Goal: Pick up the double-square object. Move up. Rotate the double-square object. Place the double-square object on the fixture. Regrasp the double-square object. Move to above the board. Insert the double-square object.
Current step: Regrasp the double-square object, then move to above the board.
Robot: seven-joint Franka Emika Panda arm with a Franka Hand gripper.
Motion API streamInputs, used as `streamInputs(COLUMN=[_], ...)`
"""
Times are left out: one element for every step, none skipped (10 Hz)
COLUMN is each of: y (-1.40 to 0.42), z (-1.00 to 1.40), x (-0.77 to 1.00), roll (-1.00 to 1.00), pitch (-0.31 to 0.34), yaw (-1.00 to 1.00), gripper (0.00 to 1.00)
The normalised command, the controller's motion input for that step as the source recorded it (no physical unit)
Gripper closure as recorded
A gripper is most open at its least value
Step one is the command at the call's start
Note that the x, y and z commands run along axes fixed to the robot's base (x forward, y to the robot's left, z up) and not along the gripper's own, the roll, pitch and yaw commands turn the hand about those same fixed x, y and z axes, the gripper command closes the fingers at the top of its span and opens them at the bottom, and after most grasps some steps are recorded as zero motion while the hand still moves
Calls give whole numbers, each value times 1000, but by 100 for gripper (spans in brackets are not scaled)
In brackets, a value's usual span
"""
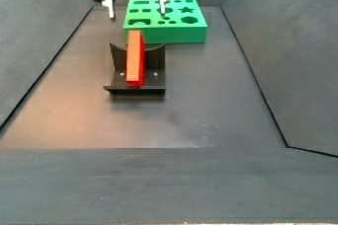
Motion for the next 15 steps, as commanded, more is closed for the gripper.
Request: streamInputs(y=[43, 34, 32, 21, 14, 7, 3, 4, -5, 0, 120, 118, 110, 105, 105], z=[-1000, -1000, -1000, -889, -786, -587, -394, -257, -196, -500, 1000, 1000, 1000, 1000, 1000], x=[96, 106, 115, 108, 102, 83, 81, 77, 43, 0, 20, 18, 6, -5, -8], roll=[70, 71, 69, 67, 66, 65, 62, 62, 54, 0, 207, 201, 152, 96, 79], pitch=[-74, -59, -50, -34, -29, -12, -3, -1, 13, 0, -351, -344, -332, -316, -297], yaw=[27, 7, -4, -10, -10, -7, 0, 5, 12, 0, 138, 105, 16, -82, -120], gripper=[0, 0, 0, 0, 0, 0, 0, 0, 0, 100, 100, 100, 100, 100, 100])
